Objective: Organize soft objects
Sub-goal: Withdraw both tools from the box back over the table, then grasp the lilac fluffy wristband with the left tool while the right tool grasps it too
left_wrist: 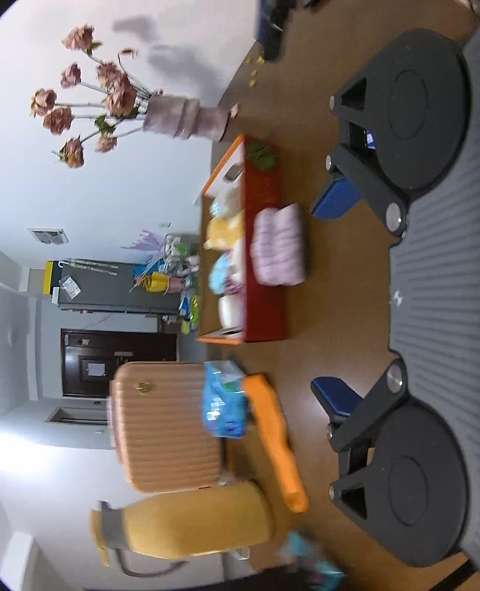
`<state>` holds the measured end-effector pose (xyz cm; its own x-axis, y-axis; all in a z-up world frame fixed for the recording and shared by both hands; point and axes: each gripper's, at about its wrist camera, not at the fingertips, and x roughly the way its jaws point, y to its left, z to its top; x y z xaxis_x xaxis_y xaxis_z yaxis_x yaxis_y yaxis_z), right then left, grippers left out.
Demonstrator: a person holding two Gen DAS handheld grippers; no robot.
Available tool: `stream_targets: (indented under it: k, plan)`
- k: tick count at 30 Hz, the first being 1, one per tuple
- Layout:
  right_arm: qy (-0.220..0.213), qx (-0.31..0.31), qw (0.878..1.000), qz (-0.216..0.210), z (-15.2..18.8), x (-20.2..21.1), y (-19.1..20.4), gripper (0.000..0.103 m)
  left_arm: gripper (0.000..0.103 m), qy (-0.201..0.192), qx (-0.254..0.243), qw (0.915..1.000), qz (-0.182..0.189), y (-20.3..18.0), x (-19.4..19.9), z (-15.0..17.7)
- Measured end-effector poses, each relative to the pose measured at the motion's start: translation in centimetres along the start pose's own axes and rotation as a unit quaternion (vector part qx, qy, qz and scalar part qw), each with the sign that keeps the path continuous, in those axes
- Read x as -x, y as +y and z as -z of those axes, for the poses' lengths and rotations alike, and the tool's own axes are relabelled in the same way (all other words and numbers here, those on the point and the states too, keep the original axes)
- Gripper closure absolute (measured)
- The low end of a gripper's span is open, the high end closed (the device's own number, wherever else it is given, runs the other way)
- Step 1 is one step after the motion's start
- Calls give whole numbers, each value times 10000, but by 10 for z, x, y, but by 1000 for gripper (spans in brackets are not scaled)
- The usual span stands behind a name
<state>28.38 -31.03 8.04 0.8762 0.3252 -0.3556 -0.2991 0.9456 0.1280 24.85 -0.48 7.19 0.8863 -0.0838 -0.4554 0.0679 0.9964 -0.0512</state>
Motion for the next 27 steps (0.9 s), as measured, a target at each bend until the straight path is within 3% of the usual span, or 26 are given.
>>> stream_targets:
  k: [4, 7, 12, 14, 21, 24, 27]
  plan:
    - [345, -560, 9978, -9, 52, 14, 4, 30, 7, 316, 326, 9988, 174, 10, 13, 24]
    - [501, -604, 9969, -2, 60, 12, 9, 30, 7, 244, 287, 9992, 134, 12, 11, 21]
    - [336, -566, 9976, -193, 41, -3, 14, 31, 11, 271, 416, 9980, 390, 11, -22, 3]
    - [395, -485, 9975, -318, 29, -21, 17, 32, 18, 306, 404, 9973, 526, 10, -44, -5]
    - [770, -358, 9933, -787, -10, -123, 23, 40, 24, 489, 330, 9939, 927, 13, -149, -40]
    - [1076, -781, 9859, -1013, -16, -176, 14, 45, 38, 651, 479, 9916, 1013, 19, -187, -42]
    - [1137, -1030, 9804, -1233, -17, -207, 11, 48, 58, 690, 901, 9819, 1514, 32, -207, -37]
